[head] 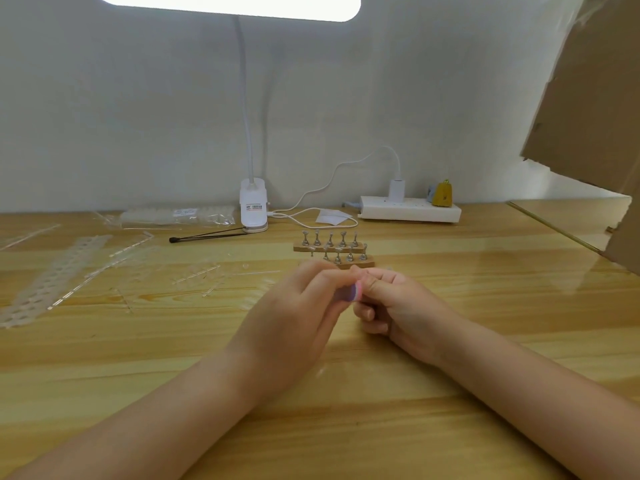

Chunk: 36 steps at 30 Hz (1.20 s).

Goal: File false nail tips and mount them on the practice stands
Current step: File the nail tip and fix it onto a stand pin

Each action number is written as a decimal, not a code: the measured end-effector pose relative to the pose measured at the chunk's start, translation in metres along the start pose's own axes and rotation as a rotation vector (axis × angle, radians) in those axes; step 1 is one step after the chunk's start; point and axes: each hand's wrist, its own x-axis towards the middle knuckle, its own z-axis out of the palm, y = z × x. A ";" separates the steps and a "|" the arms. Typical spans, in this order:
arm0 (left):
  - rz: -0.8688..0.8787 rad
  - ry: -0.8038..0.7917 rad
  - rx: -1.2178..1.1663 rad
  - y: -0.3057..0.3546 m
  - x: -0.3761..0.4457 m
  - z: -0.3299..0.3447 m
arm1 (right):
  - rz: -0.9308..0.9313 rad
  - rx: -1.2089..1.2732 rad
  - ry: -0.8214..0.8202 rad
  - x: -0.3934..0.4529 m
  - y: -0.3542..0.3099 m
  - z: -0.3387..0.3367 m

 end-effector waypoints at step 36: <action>0.300 0.030 0.234 0.000 0.005 -0.006 | -0.028 -0.112 -0.058 -0.003 -0.001 0.002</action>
